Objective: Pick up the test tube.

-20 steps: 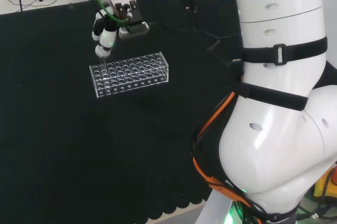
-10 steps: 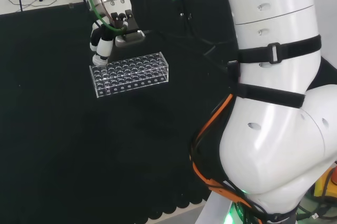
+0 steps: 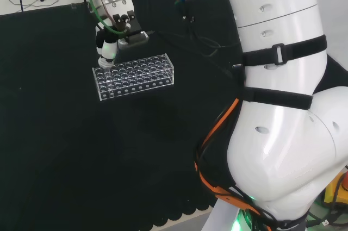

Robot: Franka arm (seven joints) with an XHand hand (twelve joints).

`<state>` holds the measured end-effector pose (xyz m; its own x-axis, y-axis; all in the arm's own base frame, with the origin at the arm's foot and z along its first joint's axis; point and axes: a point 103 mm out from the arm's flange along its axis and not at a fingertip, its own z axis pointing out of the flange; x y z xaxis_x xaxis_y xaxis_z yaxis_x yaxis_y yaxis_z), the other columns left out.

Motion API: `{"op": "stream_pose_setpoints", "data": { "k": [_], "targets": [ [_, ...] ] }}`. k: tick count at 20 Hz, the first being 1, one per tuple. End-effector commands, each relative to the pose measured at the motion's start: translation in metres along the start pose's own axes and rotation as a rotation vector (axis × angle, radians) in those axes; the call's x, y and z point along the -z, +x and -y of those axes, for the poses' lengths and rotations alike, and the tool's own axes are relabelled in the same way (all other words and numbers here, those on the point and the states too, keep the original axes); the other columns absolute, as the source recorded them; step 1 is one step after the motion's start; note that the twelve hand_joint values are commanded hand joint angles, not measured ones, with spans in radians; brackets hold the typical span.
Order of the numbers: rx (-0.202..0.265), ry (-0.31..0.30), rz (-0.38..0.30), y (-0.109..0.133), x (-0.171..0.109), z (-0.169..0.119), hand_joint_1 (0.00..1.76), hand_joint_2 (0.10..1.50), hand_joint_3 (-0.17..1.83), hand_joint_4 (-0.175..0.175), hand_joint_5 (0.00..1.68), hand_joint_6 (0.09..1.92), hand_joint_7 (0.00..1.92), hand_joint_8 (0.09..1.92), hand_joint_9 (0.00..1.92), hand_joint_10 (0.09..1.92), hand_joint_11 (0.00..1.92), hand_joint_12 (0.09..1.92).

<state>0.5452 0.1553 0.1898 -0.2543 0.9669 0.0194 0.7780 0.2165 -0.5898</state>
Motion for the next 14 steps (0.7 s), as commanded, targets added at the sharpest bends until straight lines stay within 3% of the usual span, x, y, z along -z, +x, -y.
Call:
{"op": "stream_pose_setpoints", "data": {
  "k": [1, 14],
  "targets": [
    [-0.011, -0.020, 0.006, 0.005, 0.007, -0.004, 0.97, 0.64, 0.69, -0.175, 0.50, 0.88, 0.79, 0.94, 0.65, 0.88, 0.28, 1.46],
    [-0.004, 0.000, -0.007, 0.030, 0.012, -0.012, 1.00, 0.62, 0.73, -0.175, 0.53, 0.92, 0.87, 0.94, 0.77, 0.85, 0.37, 1.44]
  ]
}}
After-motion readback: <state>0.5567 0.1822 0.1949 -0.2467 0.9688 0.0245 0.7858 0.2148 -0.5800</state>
